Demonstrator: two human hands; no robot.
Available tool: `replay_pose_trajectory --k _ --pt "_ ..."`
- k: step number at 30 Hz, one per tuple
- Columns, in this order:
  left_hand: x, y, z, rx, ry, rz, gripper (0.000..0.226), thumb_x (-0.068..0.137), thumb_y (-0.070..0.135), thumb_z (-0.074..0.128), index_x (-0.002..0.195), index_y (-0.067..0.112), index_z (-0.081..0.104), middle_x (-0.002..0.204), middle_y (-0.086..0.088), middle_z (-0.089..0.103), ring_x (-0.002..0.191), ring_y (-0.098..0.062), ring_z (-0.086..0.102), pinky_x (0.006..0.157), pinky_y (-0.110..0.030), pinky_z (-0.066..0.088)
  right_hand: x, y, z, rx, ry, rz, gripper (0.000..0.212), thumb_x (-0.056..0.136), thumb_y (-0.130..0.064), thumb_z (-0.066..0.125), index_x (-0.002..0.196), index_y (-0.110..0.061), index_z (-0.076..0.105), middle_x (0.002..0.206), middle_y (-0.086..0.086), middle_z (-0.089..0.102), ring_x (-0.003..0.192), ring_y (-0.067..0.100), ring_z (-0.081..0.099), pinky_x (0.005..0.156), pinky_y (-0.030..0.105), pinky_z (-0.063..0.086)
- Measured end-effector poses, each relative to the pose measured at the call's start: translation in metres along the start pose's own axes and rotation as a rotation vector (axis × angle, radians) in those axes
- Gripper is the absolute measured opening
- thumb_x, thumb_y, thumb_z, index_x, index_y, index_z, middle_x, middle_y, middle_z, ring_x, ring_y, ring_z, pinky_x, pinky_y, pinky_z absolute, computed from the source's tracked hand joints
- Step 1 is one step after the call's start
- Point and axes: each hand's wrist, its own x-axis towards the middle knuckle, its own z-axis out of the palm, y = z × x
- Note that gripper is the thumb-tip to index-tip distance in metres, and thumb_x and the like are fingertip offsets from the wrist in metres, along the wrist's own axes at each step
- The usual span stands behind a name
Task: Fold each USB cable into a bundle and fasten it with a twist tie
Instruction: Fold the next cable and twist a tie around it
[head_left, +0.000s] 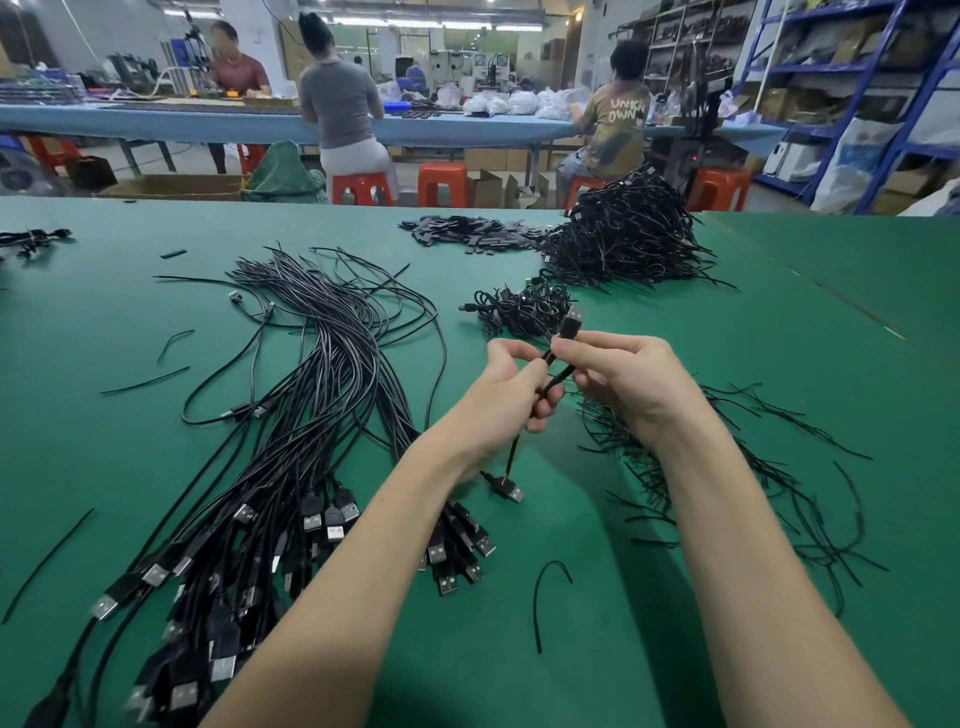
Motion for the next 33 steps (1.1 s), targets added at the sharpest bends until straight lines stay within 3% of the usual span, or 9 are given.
replay_pose_trajectory --k 5,9,12,16,21,23,26,30,33 --pt "0.000 -0.010 -0.001 0.104 0.094 0.056 0.004 0.104 0.018 0.041 0.102 0.018 0.037 0.069 0.009 0.058 0.055 -0.001 0.049 0.049 -0.015 0.041 0.000 0.008 0.003 -0.072 0.003 -0.072 0.026 0.081 -0.015 0.085 0.101 -0.004 0.072 0.064 0.000 0.068 0.050 0.010 0.061 0.054 0.017 0.052" --pt "0.003 -0.010 -0.007 0.022 0.205 0.030 0.006 0.103 0.012 0.042 0.098 0.015 0.040 0.074 0.000 0.058 0.056 -0.006 0.047 0.047 -0.016 0.037 0.001 0.002 -0.018 -0.633 -0.046 -0.098 0.012 0.082 -0.032 0.084 0.088 -0.024 0.078 0.073 -0.010 0.074 0.056 0.003 0.066 0.052 0.015 0.047" --pt "0.004 -0.007 -0.010 -0.099 0.256 0.019 0.010 0.103 0.005 0.039 0.097 0.012 0.039 0.074 -0.004 0.053 0.056 -0.009 0.041 0.045 -0.018 0.033 0.000 0.004 -0.033 -1.077 -0.117 -0.009 0.009 0.074 -0.033 0.088 0.076 -0.031 0.080 0.070 -0.016 0.074 0.071 -0.001 0.067 0.065 0.019 0.048" --pt "0.002 -0.005 -0.009 -0.201 0.268 0.034 0.012 0.103 0.001 0.037 0.097 0.011 0.037 0.073 -0.006 0.052 0.055 -0.009 0.040 0.045 -0.019 0.031 -0.002 0.012 -0.028 -1.237 -0.096 0.086 0.010 0.070 -0.031 0.089 0.070 -0.033 0.079 0.083 -0.009 0.075 0.088 0.013 0.068 0.087 0.033 0.058" --pt "0.002 -0.006 -0.009 -0.203 0.286 0.051 0.010 0.103 0.002 0.041 0.097 0.011 0.039 0.075 -0.007 0.054 0.056 -0.009 0.042 0.047 -0.020 0.032 -0.002 0.015 -0.020 -1.438 -0.108 0.048 0.002 0.085 -0.036 0.073 0.083 -0.035 0.073 0.100 -0.007 0.072 0.097 0.018 0.065 0.080 0.029 0.050" --pt "0.002 -0.007 -0.009 -0.188 0.295 0.060 0.010 0.103 0.004 0.042 0.096 0.012 0.040 0.075 -0.006 0.056 0.055 -0.008 0.043 0.047 -0.019 0.032 -0.001 0.015 -0.018 -1.360 -0.170 -0.023 0.006 0.093 -0.033 0.066 0.090 -0.030 0.070 0.099 -0.005 0.072 0.089 0.015 0.065 0.075 0.027 0.052" --pt "0.002 -0.007 -0.010 -0.097 0.312 0.075 0.011 0.103 0.008 0.045 0.095 0.016 0.043 0.073 -0.002 0.058 0.055 -0.005 0.046 0.044 -0.016 0.034 0.001 0.011 -0.014 -0.957 -0.138 -0.138 0.007 0.098 -0.027 0.063 0.092 -0.024 0.066 0.089 -0.004 0.071 0.070 0.012 0.062 0.062 0.025 0.047" --pt "0.000 -0.009 -0.010 -0.031 0.339 0.094 0.011 0.102 0.011 0.047 0.093 0.017 0.045 0.074 -0.001 0.059 0.055 -0.003 0.047 0.045 -0.014 0.036 -0.004 0.002 -0.007 -0.287 -0.104 -0.195 0.009 0.098 -0.004 0.063 0.105 -0.008 0.068 0.083 0.009 0.069 0.068 0.011 0.068 0.063 0.021 0.055" --pt "0.000 -0.009 -0.010 -0.018 0.342 0.099 0.012 0.102 0.010 0.047 0.092 0.017 0.045 0.074 -0.001 0.059 0.056 -0.005 0.045 0.046 -0.015 0.036 -0.011 -0.009 -0.004 0.106 -0.118 -0.256 0.012 0.091 0.007 0.067 0.098 -0.002 0.071 0.083 0.012 0.072 0.077 0.019 0.074 0.072 0.021 0.059"
